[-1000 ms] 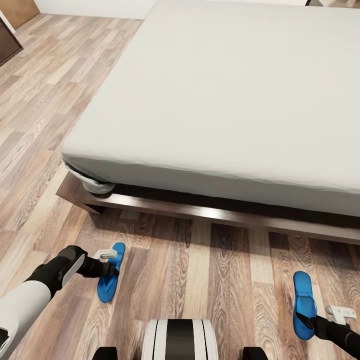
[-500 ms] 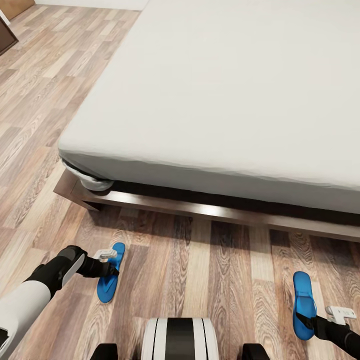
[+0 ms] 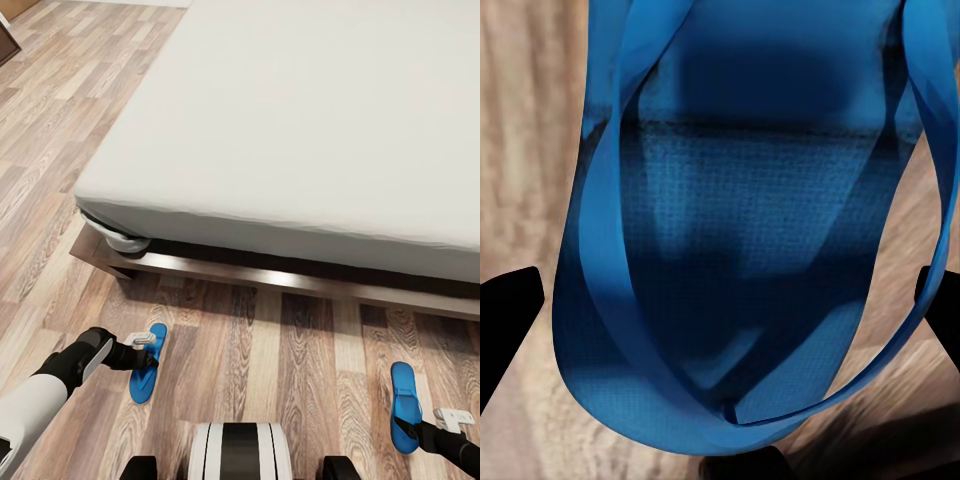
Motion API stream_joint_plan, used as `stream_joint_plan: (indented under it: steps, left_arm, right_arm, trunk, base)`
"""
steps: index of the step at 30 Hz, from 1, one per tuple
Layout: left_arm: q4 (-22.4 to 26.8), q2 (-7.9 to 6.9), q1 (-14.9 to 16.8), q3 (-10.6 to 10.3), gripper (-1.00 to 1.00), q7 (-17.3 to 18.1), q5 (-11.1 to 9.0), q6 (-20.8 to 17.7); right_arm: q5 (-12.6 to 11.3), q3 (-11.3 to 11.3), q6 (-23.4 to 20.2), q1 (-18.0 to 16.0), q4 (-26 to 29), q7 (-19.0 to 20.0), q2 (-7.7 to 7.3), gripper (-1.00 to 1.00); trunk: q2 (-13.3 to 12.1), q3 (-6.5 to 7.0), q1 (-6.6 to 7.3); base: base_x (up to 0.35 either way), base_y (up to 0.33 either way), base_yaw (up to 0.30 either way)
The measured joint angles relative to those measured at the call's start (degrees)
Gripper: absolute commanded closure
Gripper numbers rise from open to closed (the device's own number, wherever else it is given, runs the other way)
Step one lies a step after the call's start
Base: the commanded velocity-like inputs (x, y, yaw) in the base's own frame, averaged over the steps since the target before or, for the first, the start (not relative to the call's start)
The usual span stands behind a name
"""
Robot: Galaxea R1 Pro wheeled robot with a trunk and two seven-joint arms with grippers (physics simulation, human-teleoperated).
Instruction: In the bedroom, move the book from the bed onto either nightstand, and place the two sandals side by side next to the bed.
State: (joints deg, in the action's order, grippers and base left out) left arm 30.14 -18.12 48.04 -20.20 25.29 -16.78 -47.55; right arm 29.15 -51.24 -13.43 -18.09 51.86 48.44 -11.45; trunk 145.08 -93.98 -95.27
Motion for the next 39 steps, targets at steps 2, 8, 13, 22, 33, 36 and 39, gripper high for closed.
stream_joint_plan:
  steps: [2,8,13,22,33,36,39]
  left_arm:
    - [0.0,0.0,0.0,0.0,1.0,0.0,0.0,0.0]
    - [0.0,0.0,0.0,0.0,1.0,0.0,0.0,0.0]
    - [0.0,0.0,0.0,0.0,1.0,0.0,0.0,0.0]
    - [0.0,-0.1,0.0,0.0,1.0,0.0,0.0,0.0]
    - [0.0,-0.11,0.0,0.0,-1.0,0.0,0.0,0.0]
    - [0.0,-0.11,0.0,0.0,-1.0,0.0,0.0,0.0]
    - [0.0,-0.14,0.0,0.0,-1.0,0.0,0.0,0.0]
  right_arm:
    - [0.0,0.0,0.0,0.0,0.0,0.0,0.0,1.0]
    - [0.0,0.0,0.0,0.0,0.0,0.0,0.0,1.0]
    - [0.0,0.0,0.0,0.0,0.0,0.0,0.0,1.0]
    - [0.0,0.0,0.0,0.0,0.0,0.0,0.07,1.0]
    - [0.0,0.0,0.0,0.0,0.0,0.0,0.03,1.0]
    - [0.0,0.0,0.0,0.0,0.0,0.0,0.02,1.0]
    - [0.0,0.0,0.0,0.0,0.0,0.0,0.01,1.0]
  trunk:
    - [0.0,0.0,0.0]
    - [0.0,0.0,0.0]
    - [0.0,-0.66,-0.08]
    - [0.0,-0.67,-0.08]
    - [0.0,-0.67,-0.08]
    - [0.0,-0.67,-0.08]
    - [0.0,-0.67,-0.08]
  base:
    - [0.0,0.0,0.0]
    - [0.0,0.0,0.0]
    - [0.0,0.0,0.0]
    - [0.0,0.0,0.0]
    - [0.0,0.0,0.0]
    - [0.0,0.0,0.0]
    - [0.0,0.0,0.0]
